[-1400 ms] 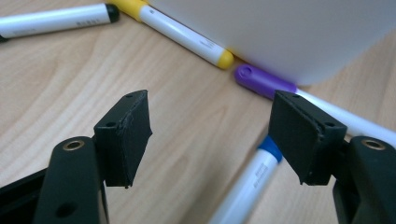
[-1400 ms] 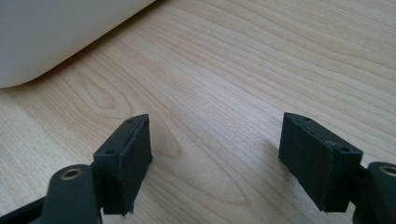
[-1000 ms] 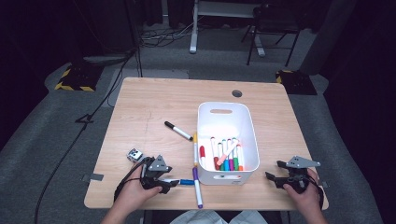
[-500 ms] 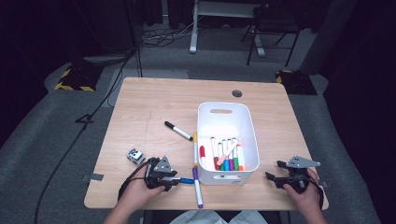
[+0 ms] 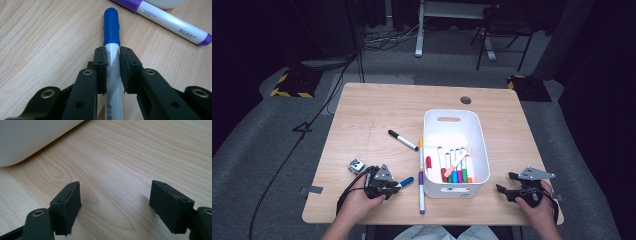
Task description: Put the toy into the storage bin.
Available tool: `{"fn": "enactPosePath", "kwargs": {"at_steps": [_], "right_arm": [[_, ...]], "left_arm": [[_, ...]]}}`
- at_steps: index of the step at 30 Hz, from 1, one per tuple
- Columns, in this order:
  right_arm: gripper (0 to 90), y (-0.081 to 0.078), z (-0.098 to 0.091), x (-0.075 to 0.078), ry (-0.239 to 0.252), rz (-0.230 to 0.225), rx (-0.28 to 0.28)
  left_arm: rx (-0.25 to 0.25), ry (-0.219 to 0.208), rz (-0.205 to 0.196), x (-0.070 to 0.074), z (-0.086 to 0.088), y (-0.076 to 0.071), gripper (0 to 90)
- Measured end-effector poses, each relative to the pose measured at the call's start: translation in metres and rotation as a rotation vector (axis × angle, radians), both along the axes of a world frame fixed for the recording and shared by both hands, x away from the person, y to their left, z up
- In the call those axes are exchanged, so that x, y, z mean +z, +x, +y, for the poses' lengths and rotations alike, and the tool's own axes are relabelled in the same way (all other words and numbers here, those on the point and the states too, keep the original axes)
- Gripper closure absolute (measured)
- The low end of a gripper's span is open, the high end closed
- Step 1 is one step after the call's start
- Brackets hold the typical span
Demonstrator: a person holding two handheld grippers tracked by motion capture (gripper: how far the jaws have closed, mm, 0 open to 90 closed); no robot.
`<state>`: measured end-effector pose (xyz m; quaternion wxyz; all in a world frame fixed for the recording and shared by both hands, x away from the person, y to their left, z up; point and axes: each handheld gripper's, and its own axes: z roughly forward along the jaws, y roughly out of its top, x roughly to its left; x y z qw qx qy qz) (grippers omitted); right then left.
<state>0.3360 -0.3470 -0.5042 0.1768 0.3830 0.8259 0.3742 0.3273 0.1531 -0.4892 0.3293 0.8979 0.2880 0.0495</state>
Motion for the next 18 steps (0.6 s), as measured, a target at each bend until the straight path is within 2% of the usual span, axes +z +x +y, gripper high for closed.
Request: {"fn": "enactPosePath", "kwargs": {"at_steps": [4,8,9,11,12,13,18], "right_arm": [[25.5,0.000,0.000,0.000,-0.001,-0.002,0.003],[25.5,0.000,0.000,0.000,0.000,0.000,0.000],[25.4,0.000,0.000,0.000,-0.002,-0.003,0.003],[25.4,0.000,0.000,0.000,-0.001,-0.002,0.003],[25.5,0.000,0.000,0.000,-0.001,-0.002,0.003],[25.5,0.000,0.000,0.000,-0.002,-0.003,0.003],[25.5,0.000,0.000,0.000,-0.001,-0.001,0.001]], "left_arm": [[0.012,-0.013,0.013,0.000,0.001,0.001,76.2],[0.022,-0.031,0.003,0.003,0.004,0.001,76.3],[0.020,-0.045,0.007,0.005,0.005,0.002,76.3],[0.027,-0.052,-0.016,0.011,0.008,0.002,76.3],[0.026,-0.065,-0.013,0.014,0.009,0.002,76.3],[0.026,-0.072,-0.030,0.018,0.010,0.003,76.3],[0.033,-0.121,-0.053,0.036,0.014,0.005,76.3]]}}
